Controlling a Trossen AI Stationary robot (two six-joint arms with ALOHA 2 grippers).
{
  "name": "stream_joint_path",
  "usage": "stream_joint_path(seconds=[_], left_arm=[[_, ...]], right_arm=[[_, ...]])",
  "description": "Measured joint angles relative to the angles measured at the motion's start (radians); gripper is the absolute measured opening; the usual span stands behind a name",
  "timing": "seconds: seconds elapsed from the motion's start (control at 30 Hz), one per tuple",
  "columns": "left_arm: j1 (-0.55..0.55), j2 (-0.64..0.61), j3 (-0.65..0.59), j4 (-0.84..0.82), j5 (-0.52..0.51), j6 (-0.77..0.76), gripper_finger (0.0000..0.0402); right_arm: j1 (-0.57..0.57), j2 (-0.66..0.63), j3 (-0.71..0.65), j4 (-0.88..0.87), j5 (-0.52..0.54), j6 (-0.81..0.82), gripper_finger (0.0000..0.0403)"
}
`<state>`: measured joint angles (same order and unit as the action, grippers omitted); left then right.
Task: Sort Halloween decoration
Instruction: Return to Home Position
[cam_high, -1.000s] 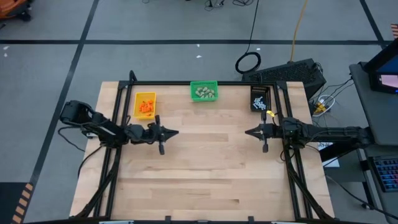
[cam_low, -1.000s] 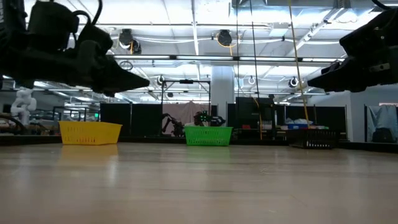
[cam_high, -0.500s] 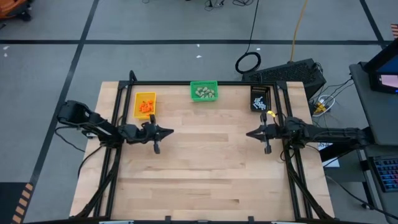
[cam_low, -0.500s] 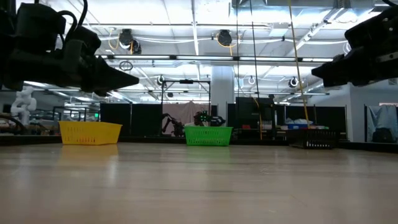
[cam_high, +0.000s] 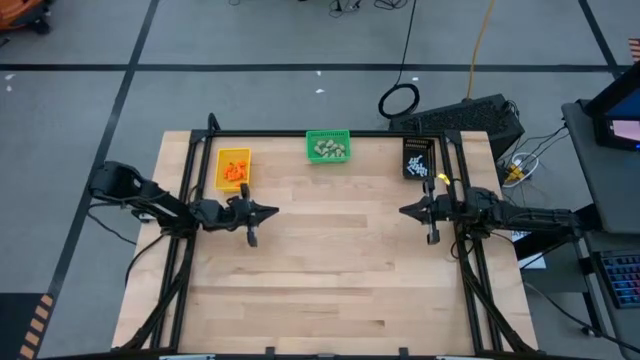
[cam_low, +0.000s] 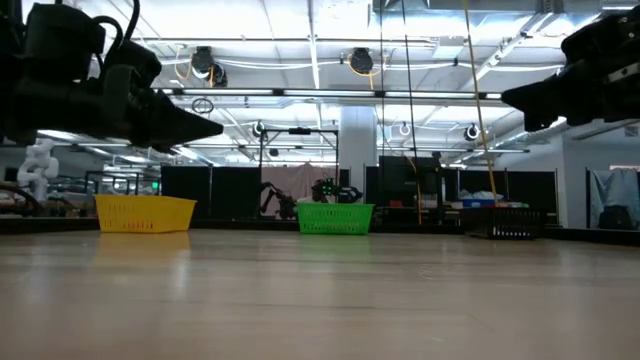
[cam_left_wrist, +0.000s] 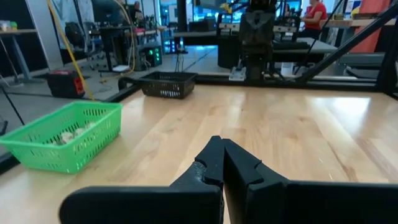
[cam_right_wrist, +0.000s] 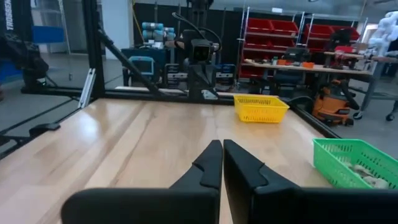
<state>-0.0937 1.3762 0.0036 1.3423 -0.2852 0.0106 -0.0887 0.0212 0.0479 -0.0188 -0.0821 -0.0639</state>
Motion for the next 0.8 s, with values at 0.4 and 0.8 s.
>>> stream_joint_path(seconds=[0.4, 0.8], left_arm=[[0.001, -0.242, 0.000, -0.256, -0.001, 0.022, 0.0000], [0.001, -0.553, 0.001, -0.566, -0.008, 0.022, 0.0000]], right_arm=[[0.050, -0.012, 0.000, -0.006, 0.075, 0.056, 0.0000], [0.100, -0.020, -0.002, 0.038, 0.079, 0.062, 0.0000]])
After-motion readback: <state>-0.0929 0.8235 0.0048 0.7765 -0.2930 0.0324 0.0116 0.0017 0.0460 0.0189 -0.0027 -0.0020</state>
